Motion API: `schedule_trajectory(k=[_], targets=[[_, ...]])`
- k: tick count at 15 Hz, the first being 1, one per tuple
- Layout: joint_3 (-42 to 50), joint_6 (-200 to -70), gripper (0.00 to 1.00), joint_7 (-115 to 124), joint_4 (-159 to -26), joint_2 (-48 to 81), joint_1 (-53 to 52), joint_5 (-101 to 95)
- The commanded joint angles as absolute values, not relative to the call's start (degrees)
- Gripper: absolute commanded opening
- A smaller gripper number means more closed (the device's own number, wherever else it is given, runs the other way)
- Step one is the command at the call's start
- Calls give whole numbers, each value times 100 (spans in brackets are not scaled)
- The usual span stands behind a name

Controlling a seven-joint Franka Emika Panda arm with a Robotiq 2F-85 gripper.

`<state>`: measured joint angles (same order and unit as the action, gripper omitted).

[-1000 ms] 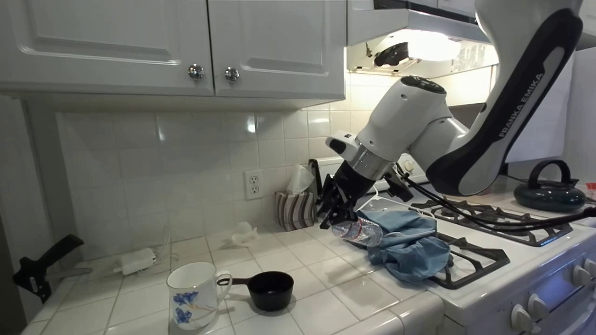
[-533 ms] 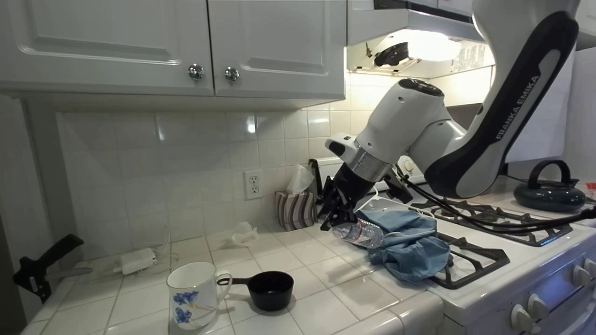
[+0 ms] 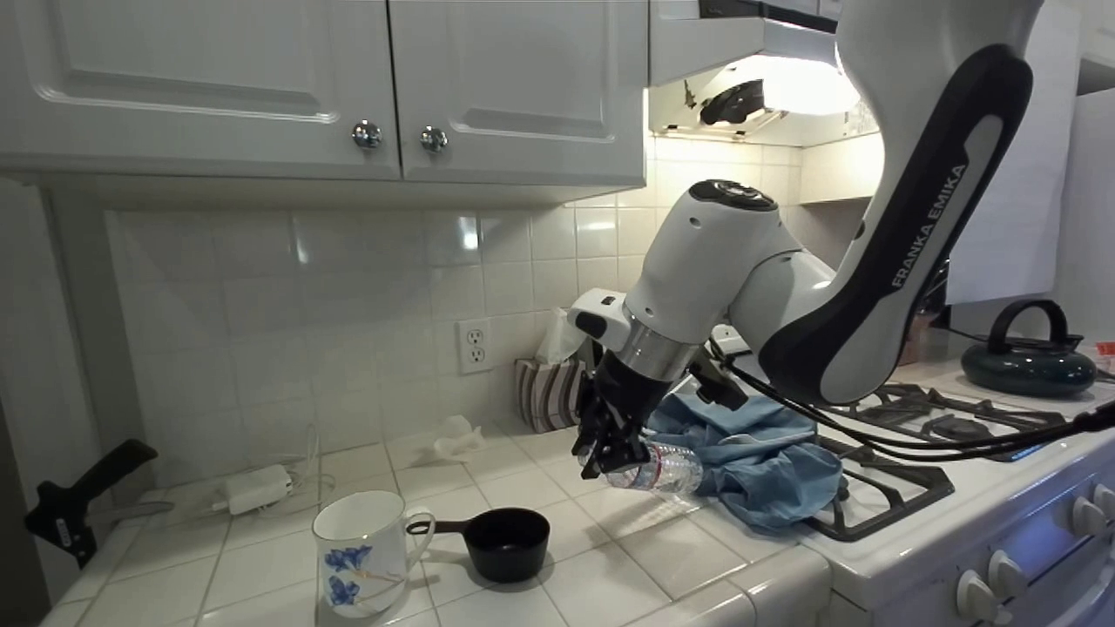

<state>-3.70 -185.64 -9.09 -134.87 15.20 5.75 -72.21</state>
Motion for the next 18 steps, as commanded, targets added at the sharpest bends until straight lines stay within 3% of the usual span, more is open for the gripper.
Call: schedule_trajectory(k=[1, 11, 18], targets=[[-787, -18145, 8, -1461, -13339, 1602, 731, -6893], [-2201, -16422, 8, -4060, -12654, 1642, 1181, -4675], [-2590, -15305, 8, -5254, -12018, 1764, 1208, -3803]])
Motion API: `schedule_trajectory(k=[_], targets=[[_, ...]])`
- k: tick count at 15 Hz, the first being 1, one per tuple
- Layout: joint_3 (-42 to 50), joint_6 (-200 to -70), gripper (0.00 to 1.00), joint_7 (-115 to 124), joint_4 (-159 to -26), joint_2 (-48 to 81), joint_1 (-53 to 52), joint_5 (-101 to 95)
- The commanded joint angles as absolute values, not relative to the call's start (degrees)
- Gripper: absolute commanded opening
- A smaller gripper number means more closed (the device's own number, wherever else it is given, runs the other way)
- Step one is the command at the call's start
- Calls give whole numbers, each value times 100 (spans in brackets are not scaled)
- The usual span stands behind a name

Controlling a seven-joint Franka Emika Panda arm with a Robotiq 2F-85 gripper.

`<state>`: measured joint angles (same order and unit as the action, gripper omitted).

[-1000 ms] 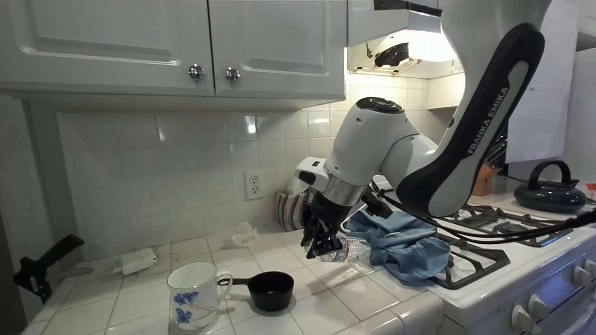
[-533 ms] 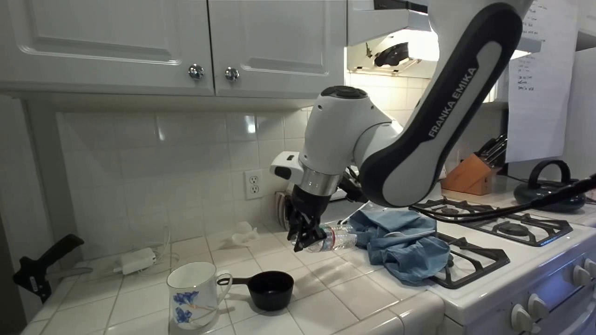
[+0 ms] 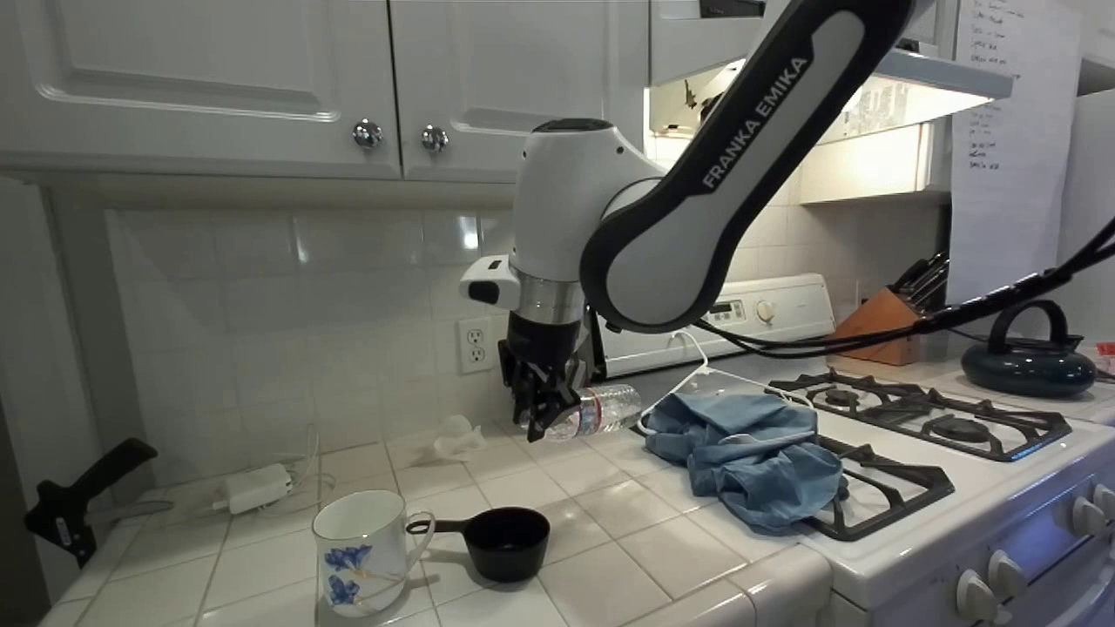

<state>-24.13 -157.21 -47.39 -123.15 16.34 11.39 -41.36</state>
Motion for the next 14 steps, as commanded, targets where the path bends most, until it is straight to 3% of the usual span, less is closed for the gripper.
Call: schedule_trajectory(k=[1, 14], targets=[[-2044, -15285, 8, -5540, -11994, 1714, 639, -3457], [-1329, -14631, 8, -6680, -11765, 1886, -287, -2467]])
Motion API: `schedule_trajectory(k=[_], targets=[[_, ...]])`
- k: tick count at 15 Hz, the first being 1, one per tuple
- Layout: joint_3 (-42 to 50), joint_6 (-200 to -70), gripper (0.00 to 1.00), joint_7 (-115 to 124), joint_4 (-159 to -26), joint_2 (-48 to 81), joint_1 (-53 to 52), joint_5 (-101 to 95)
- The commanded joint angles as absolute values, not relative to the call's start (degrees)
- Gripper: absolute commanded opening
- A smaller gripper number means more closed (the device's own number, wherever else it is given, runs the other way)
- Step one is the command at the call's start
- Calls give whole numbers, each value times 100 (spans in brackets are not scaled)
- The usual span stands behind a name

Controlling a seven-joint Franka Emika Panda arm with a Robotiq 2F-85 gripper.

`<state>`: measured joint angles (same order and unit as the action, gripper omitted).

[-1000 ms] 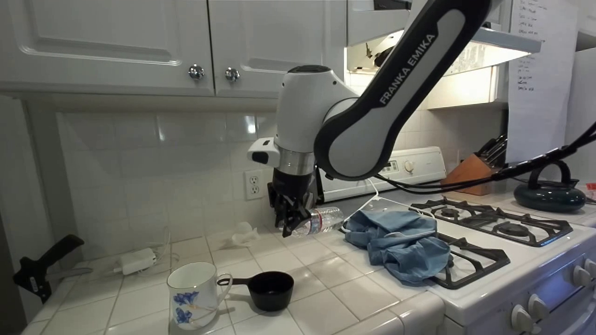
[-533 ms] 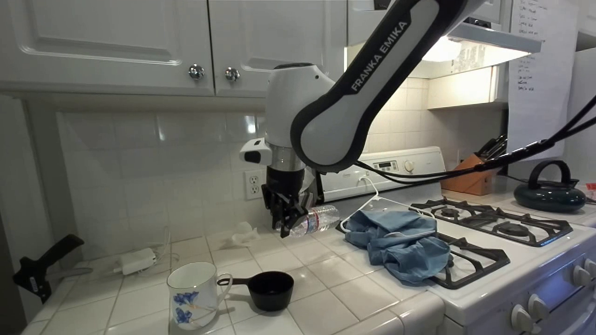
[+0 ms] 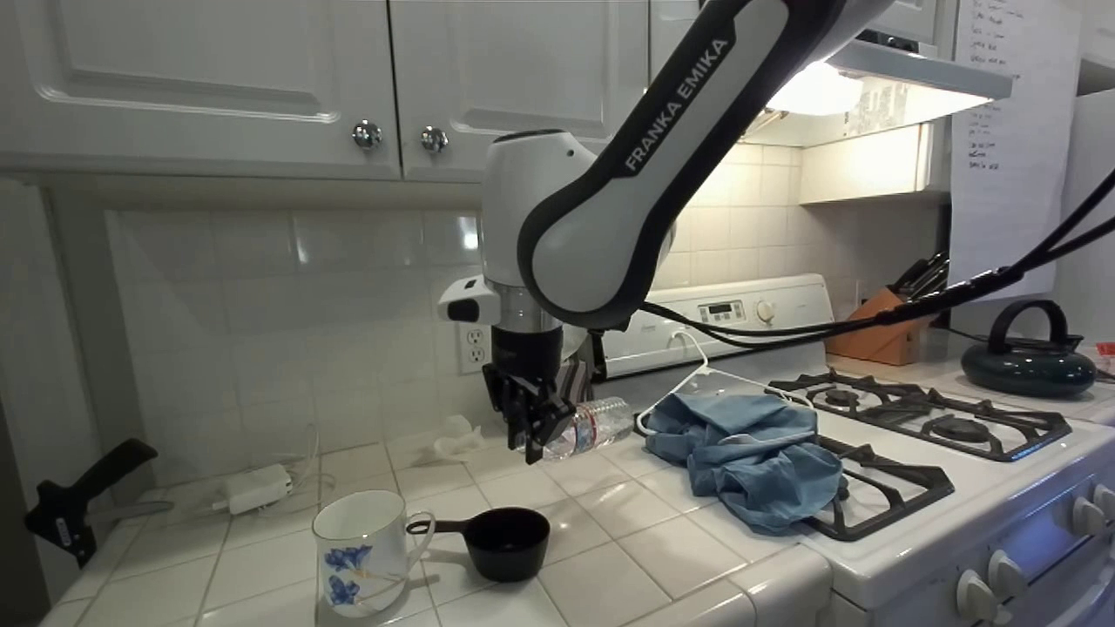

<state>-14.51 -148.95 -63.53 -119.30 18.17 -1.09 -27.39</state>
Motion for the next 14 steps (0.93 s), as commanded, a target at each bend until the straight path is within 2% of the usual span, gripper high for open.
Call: schedule_trajectory(k=[1, 14], targets=[[-1317, -14571, 8, -6717, -11748, 1905, -309, -2440], [-1171, -13580, 8, -6733, -11280, 2164, -708, -2566]])
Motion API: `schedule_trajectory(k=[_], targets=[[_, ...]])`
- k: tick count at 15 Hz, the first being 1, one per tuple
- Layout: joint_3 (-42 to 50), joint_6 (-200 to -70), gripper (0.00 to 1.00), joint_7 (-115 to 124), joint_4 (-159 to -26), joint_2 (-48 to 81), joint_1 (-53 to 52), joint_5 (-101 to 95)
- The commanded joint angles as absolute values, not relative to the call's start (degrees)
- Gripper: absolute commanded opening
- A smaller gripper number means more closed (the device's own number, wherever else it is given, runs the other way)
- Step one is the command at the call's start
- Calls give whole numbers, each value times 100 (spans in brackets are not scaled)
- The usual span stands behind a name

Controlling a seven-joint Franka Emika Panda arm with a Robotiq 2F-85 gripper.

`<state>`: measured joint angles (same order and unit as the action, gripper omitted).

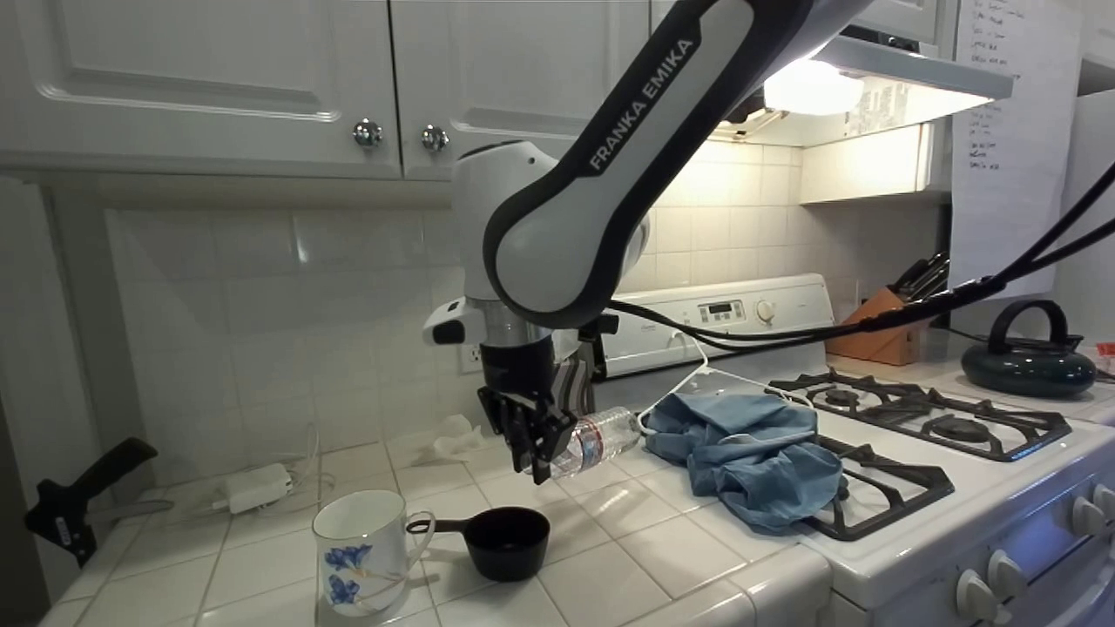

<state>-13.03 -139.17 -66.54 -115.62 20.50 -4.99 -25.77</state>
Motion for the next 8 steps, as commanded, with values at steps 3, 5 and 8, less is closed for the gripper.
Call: schedule_trajectory(k=[3, 5, 8], targets=[[-1111, -13401, 8, -6655, -11184, 2211, -815, -2644], [-1071, -13309, 8, -6617, -11119, 2241, -876, -2694], [-1010, -13107, 8, -6588, -10982, 2319, -971, -2762]])
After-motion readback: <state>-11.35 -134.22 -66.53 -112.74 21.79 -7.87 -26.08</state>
